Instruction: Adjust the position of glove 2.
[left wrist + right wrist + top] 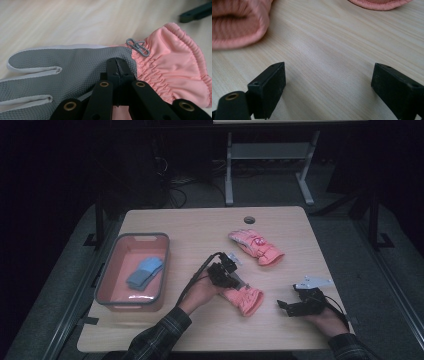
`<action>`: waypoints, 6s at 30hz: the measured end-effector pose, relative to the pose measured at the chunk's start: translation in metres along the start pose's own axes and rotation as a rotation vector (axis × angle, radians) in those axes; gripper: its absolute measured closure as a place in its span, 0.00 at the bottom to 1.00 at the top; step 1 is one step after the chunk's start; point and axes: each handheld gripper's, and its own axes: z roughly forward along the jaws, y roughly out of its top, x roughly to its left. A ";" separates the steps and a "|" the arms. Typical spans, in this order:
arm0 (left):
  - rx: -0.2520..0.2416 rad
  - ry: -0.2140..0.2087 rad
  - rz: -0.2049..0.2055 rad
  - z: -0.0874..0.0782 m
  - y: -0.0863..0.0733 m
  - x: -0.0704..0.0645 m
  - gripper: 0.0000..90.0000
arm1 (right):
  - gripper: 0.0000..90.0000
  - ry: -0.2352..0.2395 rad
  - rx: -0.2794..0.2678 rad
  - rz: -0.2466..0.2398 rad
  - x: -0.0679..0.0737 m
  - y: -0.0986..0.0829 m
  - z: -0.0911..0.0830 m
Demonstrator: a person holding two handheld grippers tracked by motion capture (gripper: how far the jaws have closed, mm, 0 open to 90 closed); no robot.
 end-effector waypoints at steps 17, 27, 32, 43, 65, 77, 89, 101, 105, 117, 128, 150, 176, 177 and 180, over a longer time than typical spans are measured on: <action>-0.067 -0.043 0.032 -0.005 0.007 -0.028 0.98 | 0.13 0.000 0.001 0.002 0.000 0.000 0.000; -0.140 -0.024 0.030 -0.036 -0.034 -0.021 0.91 | 0.13 0.000 0.000 0.004 0.000 0.000 0.000; -0.176 0.011 0.031 -0.047 -0.056 -0.019 0.82 | 0.13 0.000 0.001 0.003 0.000 0.000 0.000; -0.210 0.115 0.040 -0.053 -0.104 -0.016 0.45 | 0.11 -0.006 0.004 0.003 0.000 0.000 0.001; -0.241 0.131 0.035 -0.034 -0.150 -0.014 0.14 | 0.20 0.020 0.040 -0.002 0.002 0.008 0.000; -0.241 0.119 0.047 -0.035 -0.152 -0.012 0.14 | 0.21 0.035 -0.002 0.030 -0.011 0.024 -0.008; -0.235 0.113 0.060 -0.037 -0.153 -0.012 0.14 | 0.24 0.038 0.006 0.003 -0.024 0.067 0.000; -0.240 0.114 0.055 -0.037 -0.153 -0.013 0.14 | 0.23 0.017 -0.027 0.002 -0.042 0.113 0.018; -0.239 0.114 0.055 -0.037 -0.153 -0.013 0.14 | 0.20 0.007 -0.028 0.019 -0.051 0.121 0.027; -0.234 0.113 0.067 -0.037 -0.153 -0.013 0.14 | 0.12 0.013 0.043 0.072 -0.076 0.150 0.074; -0.233 0.113 0.069 -0.037 -0.153 -0.013 0.14 | 0.09 0.044 0.150 0.060 -0.078 0.153 0.107; -0.234 0.112 0.067 -0.037 -0.153 -0.013 0.14 | 0.47 0.137 0.144 0.057 -0.083 0.147 0.097; -0.234 0.112 0.066 -0.037 -0.153 -0.013 0.14 | 0.48 0.167 0.024 0.073 -0.061 0.127 0.015; -0.234 0.112 0.066 -0.037 -0.153 -0.013 0.14 | 0.48 0.163 0.017 0.072 -0.058 0.126 0.011; -0.234 0.113 0.066 -0.037 -0.153 -0.013 0.14 | 0.48 0.159 0.010 0.079 -0.050 0.123 0.001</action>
